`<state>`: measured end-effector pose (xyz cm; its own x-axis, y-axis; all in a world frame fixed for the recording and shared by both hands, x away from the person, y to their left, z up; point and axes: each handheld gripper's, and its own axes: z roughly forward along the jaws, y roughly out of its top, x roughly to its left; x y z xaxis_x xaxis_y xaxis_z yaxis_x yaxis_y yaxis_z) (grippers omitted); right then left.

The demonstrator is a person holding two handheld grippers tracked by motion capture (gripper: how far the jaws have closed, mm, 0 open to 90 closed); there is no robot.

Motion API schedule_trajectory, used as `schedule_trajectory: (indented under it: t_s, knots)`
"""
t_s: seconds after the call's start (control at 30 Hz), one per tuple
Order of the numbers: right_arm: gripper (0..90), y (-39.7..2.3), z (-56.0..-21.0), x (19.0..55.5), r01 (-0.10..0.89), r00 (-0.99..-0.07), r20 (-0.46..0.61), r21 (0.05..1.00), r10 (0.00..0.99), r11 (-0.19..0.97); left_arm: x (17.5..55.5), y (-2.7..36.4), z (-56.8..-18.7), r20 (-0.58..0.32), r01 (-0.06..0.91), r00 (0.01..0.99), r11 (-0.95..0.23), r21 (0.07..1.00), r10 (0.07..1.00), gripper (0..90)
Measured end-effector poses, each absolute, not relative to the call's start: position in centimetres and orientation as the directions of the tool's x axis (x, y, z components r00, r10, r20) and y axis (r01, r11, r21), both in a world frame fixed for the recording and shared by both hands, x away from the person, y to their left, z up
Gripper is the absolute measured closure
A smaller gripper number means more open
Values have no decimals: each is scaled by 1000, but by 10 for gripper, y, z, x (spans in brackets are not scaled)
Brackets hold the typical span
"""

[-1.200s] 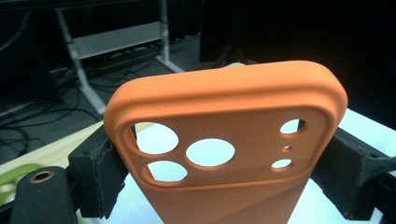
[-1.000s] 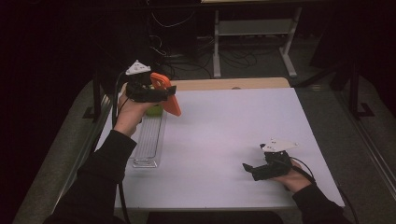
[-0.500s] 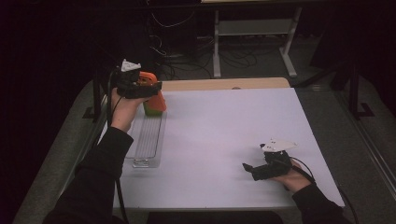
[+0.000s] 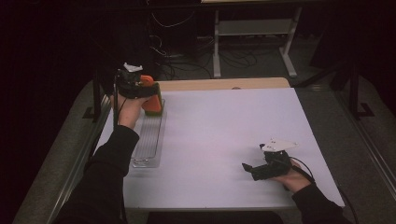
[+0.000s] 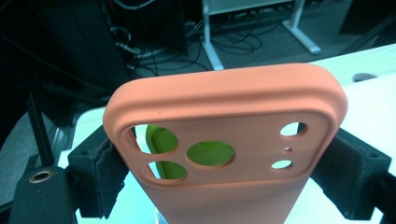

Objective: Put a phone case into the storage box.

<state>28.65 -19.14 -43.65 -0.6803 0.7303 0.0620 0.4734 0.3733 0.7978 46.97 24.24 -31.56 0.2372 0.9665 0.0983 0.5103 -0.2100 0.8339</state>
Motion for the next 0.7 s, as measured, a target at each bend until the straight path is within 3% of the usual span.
schedule_trajectory:
  t_s: [0.7]
  knots:
    - [5,-193,-435,287,469,-684,60,799,727,376,488,241,-362,113,608,177,-199,769,978,132]
